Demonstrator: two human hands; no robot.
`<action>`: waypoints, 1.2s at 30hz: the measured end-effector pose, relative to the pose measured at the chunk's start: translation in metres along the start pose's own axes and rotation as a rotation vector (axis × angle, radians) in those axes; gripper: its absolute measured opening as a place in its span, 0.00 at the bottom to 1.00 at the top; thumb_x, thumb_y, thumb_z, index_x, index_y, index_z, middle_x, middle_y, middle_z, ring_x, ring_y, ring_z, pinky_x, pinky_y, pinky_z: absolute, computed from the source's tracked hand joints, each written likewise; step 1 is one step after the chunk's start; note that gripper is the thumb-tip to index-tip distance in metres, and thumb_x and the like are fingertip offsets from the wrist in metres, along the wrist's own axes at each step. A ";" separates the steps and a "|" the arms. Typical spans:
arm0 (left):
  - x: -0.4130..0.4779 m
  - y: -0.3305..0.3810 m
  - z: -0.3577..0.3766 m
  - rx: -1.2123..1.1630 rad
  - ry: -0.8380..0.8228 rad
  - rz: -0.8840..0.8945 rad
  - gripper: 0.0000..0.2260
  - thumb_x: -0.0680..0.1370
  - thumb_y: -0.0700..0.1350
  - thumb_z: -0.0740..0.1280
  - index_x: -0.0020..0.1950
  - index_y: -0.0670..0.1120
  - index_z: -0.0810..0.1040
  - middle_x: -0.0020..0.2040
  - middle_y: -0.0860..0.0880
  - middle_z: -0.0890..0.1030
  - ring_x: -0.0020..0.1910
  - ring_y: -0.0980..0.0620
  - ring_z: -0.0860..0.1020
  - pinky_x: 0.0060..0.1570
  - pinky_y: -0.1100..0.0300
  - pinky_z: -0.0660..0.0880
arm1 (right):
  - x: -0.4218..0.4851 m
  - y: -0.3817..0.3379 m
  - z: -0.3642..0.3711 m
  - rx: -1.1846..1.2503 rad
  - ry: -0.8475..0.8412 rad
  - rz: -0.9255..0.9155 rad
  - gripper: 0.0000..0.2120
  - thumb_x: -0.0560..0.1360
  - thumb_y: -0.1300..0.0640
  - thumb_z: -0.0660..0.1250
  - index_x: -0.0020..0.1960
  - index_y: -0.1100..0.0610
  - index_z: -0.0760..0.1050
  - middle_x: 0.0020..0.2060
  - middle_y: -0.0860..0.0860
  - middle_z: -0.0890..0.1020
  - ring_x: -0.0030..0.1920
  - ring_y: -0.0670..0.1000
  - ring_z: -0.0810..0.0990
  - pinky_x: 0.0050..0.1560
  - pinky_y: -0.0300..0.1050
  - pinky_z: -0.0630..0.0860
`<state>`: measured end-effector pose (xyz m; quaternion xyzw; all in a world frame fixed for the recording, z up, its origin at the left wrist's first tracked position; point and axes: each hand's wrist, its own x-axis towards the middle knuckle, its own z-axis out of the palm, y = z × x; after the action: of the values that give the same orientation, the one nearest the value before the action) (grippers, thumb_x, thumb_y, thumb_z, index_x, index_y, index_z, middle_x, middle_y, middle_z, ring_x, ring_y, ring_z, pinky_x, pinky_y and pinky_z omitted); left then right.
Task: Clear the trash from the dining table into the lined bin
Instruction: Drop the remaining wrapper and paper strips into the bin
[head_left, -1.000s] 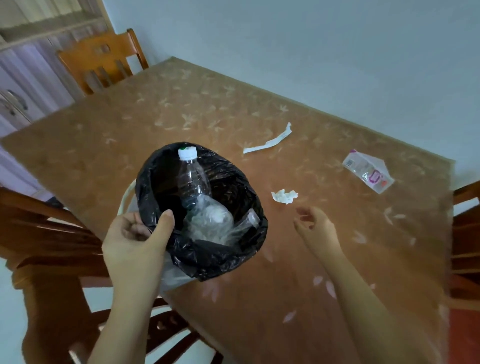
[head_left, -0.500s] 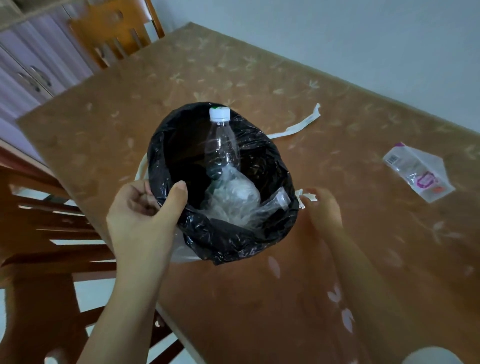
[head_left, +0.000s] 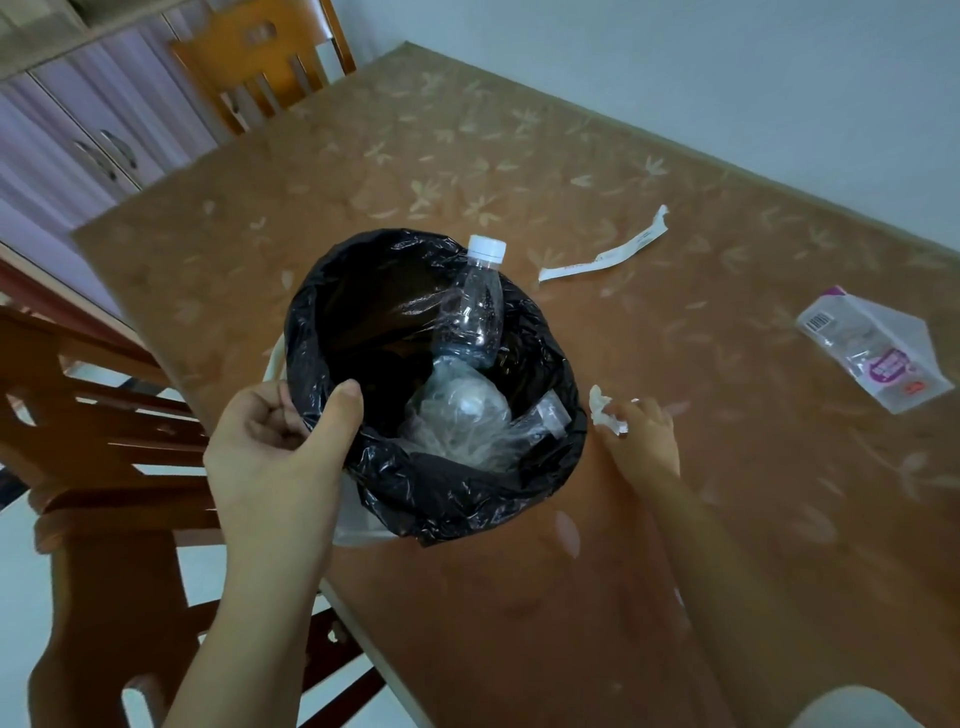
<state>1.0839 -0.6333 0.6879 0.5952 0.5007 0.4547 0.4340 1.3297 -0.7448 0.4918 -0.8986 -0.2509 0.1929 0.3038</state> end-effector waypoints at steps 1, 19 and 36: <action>0.000 0.000 -0.002 0.000 0.002 -0.002 0.12 0.63 0.57 0.70 0.34 0.52 0.72 0.31 0.50 0.73 0.33 0.46 0.73 0.36 0.51 0.73 | -0.002 0.002 0.002 0.003 0.005 -0.002 0.12 0.74 0.59 0.63 0.56 0.57 0.75 0.57 0.58 0.73 0.58 0.59 0.67 0.48 0.47 0.68; -0.015 -0.020 -0.062 -0.095 -0.020 -0.065 0.11 0.70 0.46 0.70 0.36 0.46 0.69 0.36 0.42 0.72 0.36 0.46 0.72 0.38 0.55 0.71 | -0.112 0.019 0.003 0.224 0.034 0.150 0.06 0.71 0.61 0.67 0.48 0.56 0.77 0.40 0.48 0.76 0.40 0.47 0.74 0.38 0.40 0.68; -0.063 -0.026 -0.085 -0.153 -0.290 -0.074 0.17 0.68 0.47 0.71 0.31 0.48 0.62 0.23 0.58 0.63 0.25 0.57 0.61 0.26 0.66 0.62 | -0.234 -0.105 -0.099 0.533 0.433 -0.130 0.11 0.70 0.61 0.69 0.38 0.44 0.76 0.30 0.46 0.72 0.31 0.40 0.69 0.33 0.29 0.68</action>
<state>0.9905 -0.6874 0.6741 0.6009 0.4183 0.3847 0.5621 1.1567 -0.8504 0.6780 -0.7899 -0.1783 0.0369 0.5855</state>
